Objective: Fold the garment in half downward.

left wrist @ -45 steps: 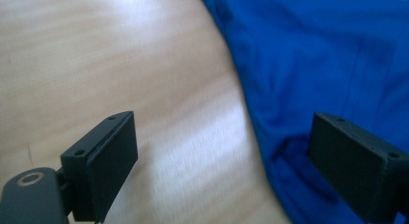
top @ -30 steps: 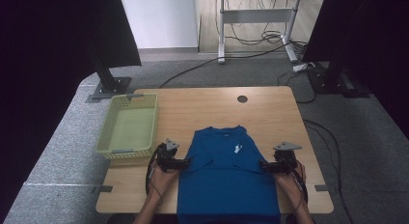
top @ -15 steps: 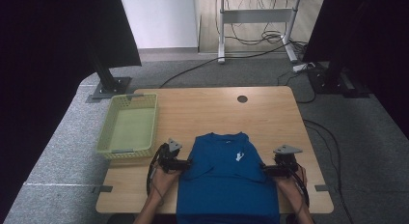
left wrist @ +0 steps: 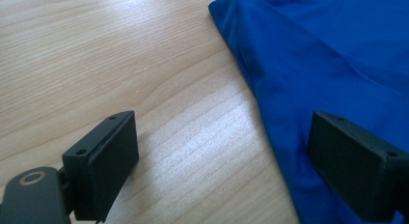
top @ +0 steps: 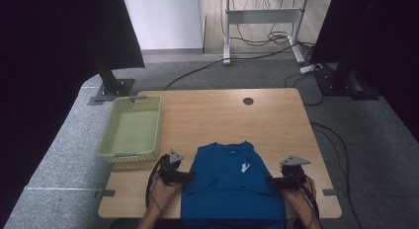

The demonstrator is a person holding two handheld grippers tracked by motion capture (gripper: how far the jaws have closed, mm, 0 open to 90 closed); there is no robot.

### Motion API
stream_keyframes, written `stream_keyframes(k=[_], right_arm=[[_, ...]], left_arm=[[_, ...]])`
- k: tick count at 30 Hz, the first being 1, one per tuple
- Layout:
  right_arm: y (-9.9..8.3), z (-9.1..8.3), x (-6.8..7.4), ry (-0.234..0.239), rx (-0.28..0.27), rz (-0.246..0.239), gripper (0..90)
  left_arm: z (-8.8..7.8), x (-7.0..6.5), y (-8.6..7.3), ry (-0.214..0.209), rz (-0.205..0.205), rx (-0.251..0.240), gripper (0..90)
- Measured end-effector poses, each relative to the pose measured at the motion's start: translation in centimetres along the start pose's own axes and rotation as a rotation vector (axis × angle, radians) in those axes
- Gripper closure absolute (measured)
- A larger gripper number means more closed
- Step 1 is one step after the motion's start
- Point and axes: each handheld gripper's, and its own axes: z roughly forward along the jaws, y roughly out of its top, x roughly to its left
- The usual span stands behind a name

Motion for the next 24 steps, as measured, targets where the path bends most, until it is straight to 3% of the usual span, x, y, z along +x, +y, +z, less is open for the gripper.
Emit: stream_keyframes(k=[2, 4, 5, 8, 11, 12, 13, 16, 20, 24], right_arm=[[0.7, 0.3, -0.1, -0.012, -0.016, 0.001, 13.6], [1.1, 0.5, -0.3, -0.013, -0.022, 0.011, 13.6], [2.6, 1.8, -0.7, -0.014, -0.037, 0.022, 12.8], [3.0, 2.7, -0.9, -0.012, -0.025, 0.023, 12.7], [3.0, 2.7, -0.9, -0.012, -0.025, 0.023, 12.6], [3.0, 2.7, -0.9, -0.012, -0.025, 0.023, 12.6], [2.4, 2.8, -0.6, -0.007, -0.001, 0.018, 12.6], [1.7, 2.1, -0.2, 0.006, -0.001, 0.006, 13.0], [1.5, 1.9, -0.1, 0.008, -0.002, 0.002, 13.0], [1.4, 1.8, 0.1, 0.004, 0.000, 0.007, 12.7]], left_arm=[[0.4, 0.4, 1.1, 0.016, -0.010, -0.012, 11.4], [0.4, 0.4, 1.1, 0.016, -0.010, -0.012, 11.4], [1.9, 0.9, 2.3, 0.024, -0.025, -0.015, 11.4], [2.2, 0.9, 2.3, 0.026, -0.027, -0.007, 11.3], [2.2, 0.9, 2.3, 0.026, -0.027, -0.007, 11.3], [1.9, 0.8, 1.4, 0.025, -0.026, -0.018, 11.3], [1.6, 0.6, 1.2, 0.022, -0.023, -0.018, 11.0], [1.0, 0.3, 0.6, 0.016, -0.017, -0.018, 10.9], [1.0, 0.3, 0.6, 0.016, -0.017, -0.018, 10.9], [1.4, 0.0, 1.7, 0.007, -0.010, -0.019, 11.0]])
